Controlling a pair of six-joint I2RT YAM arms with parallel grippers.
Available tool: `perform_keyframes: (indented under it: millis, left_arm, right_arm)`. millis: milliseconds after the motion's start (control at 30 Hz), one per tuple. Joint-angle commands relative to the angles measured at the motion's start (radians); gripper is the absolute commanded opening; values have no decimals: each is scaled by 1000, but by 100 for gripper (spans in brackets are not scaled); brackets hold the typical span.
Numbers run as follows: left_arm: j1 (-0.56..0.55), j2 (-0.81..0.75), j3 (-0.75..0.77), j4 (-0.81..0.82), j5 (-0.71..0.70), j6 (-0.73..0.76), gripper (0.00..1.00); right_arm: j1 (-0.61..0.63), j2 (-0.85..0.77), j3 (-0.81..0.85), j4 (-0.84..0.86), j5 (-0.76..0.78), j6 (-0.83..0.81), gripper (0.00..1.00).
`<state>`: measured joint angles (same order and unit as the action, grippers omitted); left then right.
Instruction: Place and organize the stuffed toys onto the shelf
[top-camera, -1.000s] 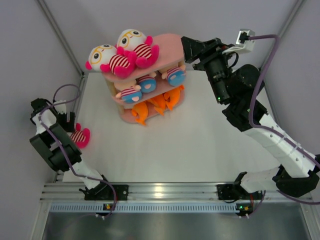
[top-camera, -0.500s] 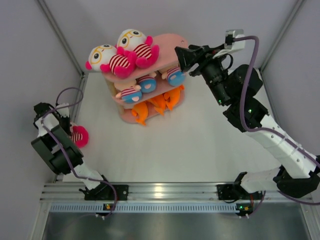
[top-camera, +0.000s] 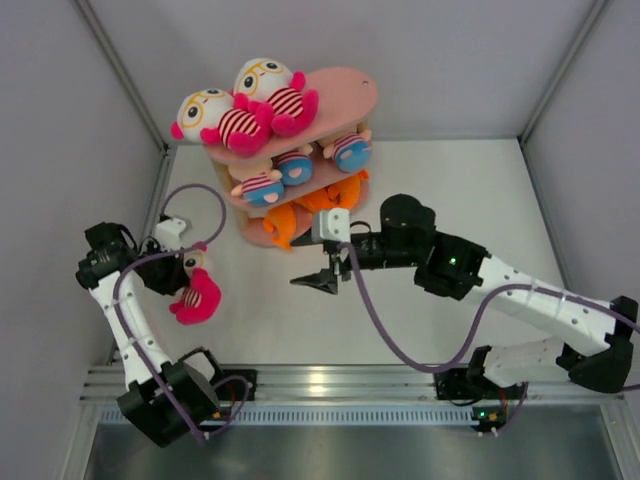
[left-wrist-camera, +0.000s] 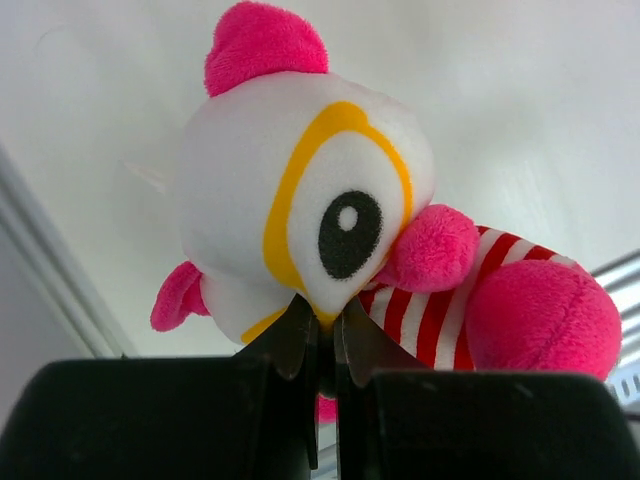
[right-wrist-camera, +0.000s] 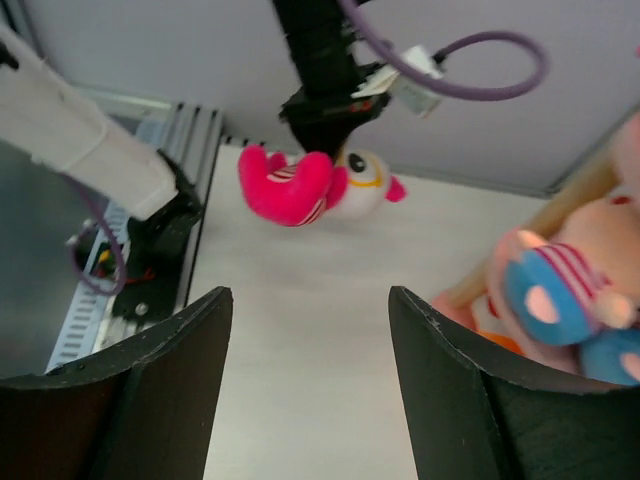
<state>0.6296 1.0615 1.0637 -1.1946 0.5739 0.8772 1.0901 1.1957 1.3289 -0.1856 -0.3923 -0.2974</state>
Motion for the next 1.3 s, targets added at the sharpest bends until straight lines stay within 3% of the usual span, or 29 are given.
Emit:
perform_keyframes:
  millis: [0,67,200,433,600,867,1133,1233,1267]
  left_arm:
    - [-103,-58,-21,-221,119,155,0]
    - [-213,-89,-25,-250,148,125,0]
    - [-333,-113,-25,-252,161,85,0]
    - [-355,-121,-22,-252,144,49,0]
    - [-361,-124,-25,-252,138,48,0]
    - [-363,-115,-19,-252,147,54,0]
    - [-363,-87,-22,-255,133,66,0]
    - [-363,-77,-13,-255,138,68,0]
    - [-364,-75,-10,-257,141,68,0]
  right_arm:
    - [28,62,-19,14,-197,-74,64]
    - [33,126,-1,24,-218,-52,64]
    - [63,231,36,142,-224,33,64]
    - [96,430,65,296,-238,144,66]
    - [122,544,124,357,-154,218,67]
    - [143,627,118,371,-94,219,67]
    - [157,588,35,368,-161,192,66]
    - [169,590,35,367,-142,193,52]
    - [169,593,42,362,-137,195,34]
